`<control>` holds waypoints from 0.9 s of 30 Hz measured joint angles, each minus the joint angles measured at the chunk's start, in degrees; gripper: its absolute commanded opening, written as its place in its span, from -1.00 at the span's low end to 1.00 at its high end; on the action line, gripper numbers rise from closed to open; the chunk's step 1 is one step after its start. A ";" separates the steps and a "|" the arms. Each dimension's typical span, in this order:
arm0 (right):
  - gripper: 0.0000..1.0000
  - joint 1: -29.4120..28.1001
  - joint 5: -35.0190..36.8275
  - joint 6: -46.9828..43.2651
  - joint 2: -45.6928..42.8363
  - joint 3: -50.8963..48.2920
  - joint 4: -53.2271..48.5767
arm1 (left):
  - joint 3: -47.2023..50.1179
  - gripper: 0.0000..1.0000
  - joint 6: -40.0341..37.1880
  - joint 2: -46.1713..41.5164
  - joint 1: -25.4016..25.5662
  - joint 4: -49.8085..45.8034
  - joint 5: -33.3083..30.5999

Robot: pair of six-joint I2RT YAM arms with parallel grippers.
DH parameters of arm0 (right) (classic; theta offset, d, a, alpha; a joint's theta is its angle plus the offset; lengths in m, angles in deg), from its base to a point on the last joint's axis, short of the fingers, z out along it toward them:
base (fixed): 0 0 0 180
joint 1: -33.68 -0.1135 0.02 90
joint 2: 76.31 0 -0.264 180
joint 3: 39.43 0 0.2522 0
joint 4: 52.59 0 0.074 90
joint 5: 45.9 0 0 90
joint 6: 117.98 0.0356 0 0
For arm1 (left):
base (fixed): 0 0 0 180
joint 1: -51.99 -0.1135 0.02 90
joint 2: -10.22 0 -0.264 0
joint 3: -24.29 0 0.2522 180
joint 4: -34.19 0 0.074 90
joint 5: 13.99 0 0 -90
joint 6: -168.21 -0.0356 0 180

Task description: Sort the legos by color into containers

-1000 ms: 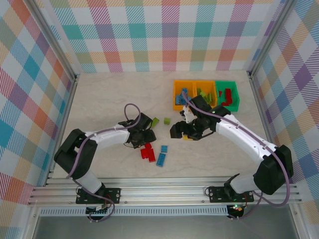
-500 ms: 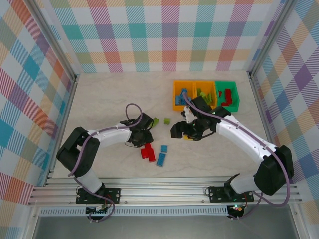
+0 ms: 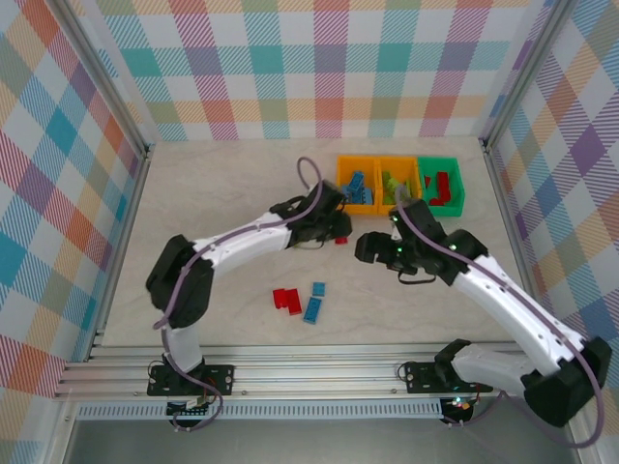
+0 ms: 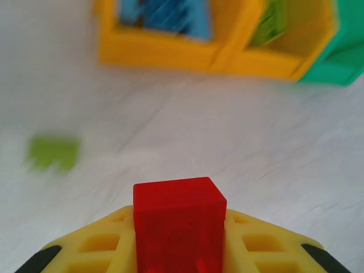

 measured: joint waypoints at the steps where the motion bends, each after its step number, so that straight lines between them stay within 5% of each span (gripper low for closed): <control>1: 0.71 0.00 2.86 1.64 -2.47 -1.29 -0.26 | -3.96 -0.49 -0.59 3.23 0.11 1.57 0.15; 6: 0.77 0.07 13.27 7.19 -13.64 -7.78 -2.43 | -19.82 -0.50 -2.80 18.08 1.51 7.82 0.57; 15: 0.90 0.11 18.16 8.41 -17.40 -8.76 -5.33 | -36.37 -0.45 -6.75 30.73 2.71 9.09 -3.74; 19: 0.93 2.60 16.87 4.00 -15.58 -8.59 -5.18 | -37.57 -0.37 -8.17 30.84 3.13 9.38 -0.70; 27: 0.87 17.66 7.43 -2.12 -12.22 -9.94 -4.68 | -25.97 -0.30 -6.91 30.12 9.01 4.37 -0.26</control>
